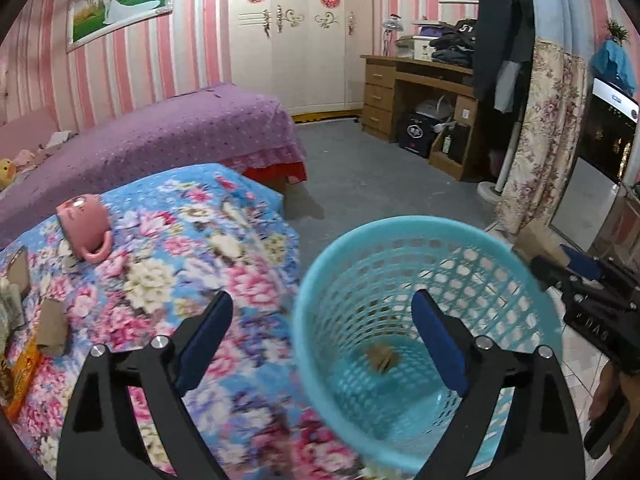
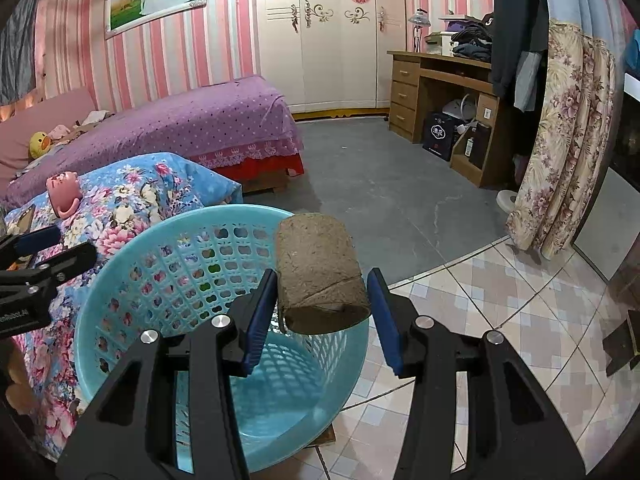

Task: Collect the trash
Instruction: 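Open the left tool over the basket while the right tool releases the tube, then move both open tools back over the bed toward the remaining trash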

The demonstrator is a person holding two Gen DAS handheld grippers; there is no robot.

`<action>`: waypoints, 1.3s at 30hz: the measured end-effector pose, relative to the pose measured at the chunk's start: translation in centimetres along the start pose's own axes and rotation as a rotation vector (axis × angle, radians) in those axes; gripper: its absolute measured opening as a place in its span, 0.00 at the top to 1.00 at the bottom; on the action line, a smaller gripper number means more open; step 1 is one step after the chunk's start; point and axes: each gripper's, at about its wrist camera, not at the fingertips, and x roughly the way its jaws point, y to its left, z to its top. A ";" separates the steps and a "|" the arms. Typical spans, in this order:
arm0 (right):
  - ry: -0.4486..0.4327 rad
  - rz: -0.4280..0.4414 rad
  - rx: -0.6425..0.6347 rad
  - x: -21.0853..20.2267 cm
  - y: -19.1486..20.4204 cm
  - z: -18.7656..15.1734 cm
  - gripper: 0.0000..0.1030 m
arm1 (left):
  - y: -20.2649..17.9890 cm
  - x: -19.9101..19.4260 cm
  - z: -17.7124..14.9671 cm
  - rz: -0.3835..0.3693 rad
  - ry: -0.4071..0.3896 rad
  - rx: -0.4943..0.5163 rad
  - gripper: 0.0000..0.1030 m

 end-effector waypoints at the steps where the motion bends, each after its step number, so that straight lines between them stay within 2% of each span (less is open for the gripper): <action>1: -0.003 0.003 -0.001 0.1 0.2 0.0 0.54 | 0.4 -0.1 -0.1 0.006 0.000 -0.009 0.11; 9: -0.025 0.001 -0.012 0.9 1.9 0.5 0.49 | 3.6 -0.4 -1.3 0.036 0.019 -0.085 0.11; 10: -0.028 0.005 -0.007 0.9 2.0 0.6 0.46 | 3.9 -0.5 -1.5 0.040 0.018 -0.090 0.11; 14: -0.053 -0.018 0.000 0.7 2.9 1.0 0.21 | 4.5 -1.6 -2.0 0.062 0.000 -0.083 0.11; 17: -0.067 -0.036 -0.005 0.5 3.8 1.2 0.08 | 4.9 -2.3 -2.3 0.080 -0.008 -0.076 0.11; 19: -0.072 -0.048 -0.011 0.4 4.4 1.4 0.04 | 5.4 -2.5 -2.4 0.085 -0.006 -0.079 0.11; 22: -0.072 -0.072 -0.015 0.4 5.5 1.5 0.04 | 6.7 -3.2 -2.7 0.094 -0.004 -0.095 0.11; 30: -0.093 -0.063 -0.021 -0.9 9.2 1.9 0.04 | 10.6 -5.8 -3.6 0.148 -0.017 -0.135 0.11; 34: -0.094 -0.020 -0.016 -1.7 12.2 2.0 0.04 | 12.9 -7.6 -4.4 0.191 -0.025 -0.140 0.11; 39: -0.108 0.017 -0.043 -2.5 16.0 2.2 0.04 | 16.3 -10.0 -5.8 0.252 -0.032 -0.146 0.06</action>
